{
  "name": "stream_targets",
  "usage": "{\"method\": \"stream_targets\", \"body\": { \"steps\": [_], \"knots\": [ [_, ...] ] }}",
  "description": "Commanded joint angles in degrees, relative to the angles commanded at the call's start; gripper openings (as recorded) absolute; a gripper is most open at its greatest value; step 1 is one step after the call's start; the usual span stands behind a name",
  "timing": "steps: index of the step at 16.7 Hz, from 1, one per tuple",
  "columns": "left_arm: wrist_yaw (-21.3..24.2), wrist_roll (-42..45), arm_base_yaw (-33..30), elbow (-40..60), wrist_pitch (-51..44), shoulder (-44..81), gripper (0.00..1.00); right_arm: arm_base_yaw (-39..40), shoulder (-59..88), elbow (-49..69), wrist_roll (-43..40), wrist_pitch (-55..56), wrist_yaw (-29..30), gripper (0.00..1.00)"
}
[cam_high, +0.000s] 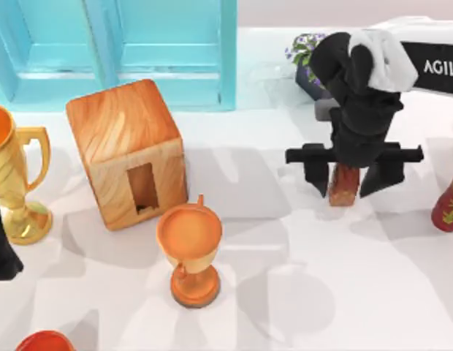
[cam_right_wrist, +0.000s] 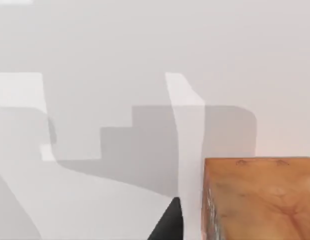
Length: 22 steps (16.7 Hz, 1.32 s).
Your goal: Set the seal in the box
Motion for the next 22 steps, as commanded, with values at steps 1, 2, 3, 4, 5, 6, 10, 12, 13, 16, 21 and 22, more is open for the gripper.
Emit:
{"method": "stream_targets", "body": {
  "steps": [1, 2, 3, 4, 5, 6, 10, 12, 13, 16, 21, 22],
  "knots": [
    [0.00, 0.00, 0.00, 0.00, 0.00, 0.00, 1.00, 0.00, 0.00, 0.00, 0.00, 0.00, 0.00, 0.32],
    [0.00, 0.00, 0.00, 0.00, 0.00, 0.00, 1.00, 0.00, 0.00, 0.00, 0.00, 0.00, 0.00, 0.25],
    [0.00, 0.00, 0.00, 0.00, 0.00, 0.00, 1.00, 0.00, 0.00, 0.00, 0.00, 0.00, 0.00, 0.17],
    [0.00, 0.00, 0.00, 0.00, 0.00, 0.00, 1.00, 0.00, 0.00, 0.00, 0.00, 0.00, 0.00, 0.10],
    [0.00, 0.00, 0.00, 0.00, 0.00, 0.00, 1.00, 0.00, 0.00, 0.00, 0.00, 0.00, 0.00, 0.02],
    [0.00, 0.00, 0.00, 0.00, 0.00, 0.00, 1.00, 0.00, 0.00, 0.00, 0.00, 0.00, 0.00, 0.00],
    [0.00, 0.00, 0.00, 0.00, 0.00, 0.00, 1.00, 0.00, 0.00, 0.00, 0.00, 0.00, 0.00, 0.00],
    [0.00, 0.00, 0.00, 0.00, 0.00, 0.00, 1.00, 0.00, 0.00, 0.00, 0.00, 0.00, 0.00, 0.00],
    [0.00, 0.00, 0.00, 0.00, 0.00, 0.00, 1.00, 0.00, 0.00, 0.00, 0.00, 0.00, 0.00, 0.00],
    [0.00, 0.00, 0.00, 0.00, 0.00, 0.00, 1.00, -0.02, -0.14, 0.91, -0.11, -0.94, 0.05, 0.00],
    [0.00, 0.00, 0.00, 0.00, 0.00, 0.00, 1.00, 0.04, -2.14, 9.96, -0.24, -13.18, 0.04, 0.00],
    [0.00, 0.00, 0.00, 0.00, 0.00, 0.00, 1.00, -0.08, -2.74, 12.04, -0.19, -15.86, 0.03, 0.00]
  ]
}}
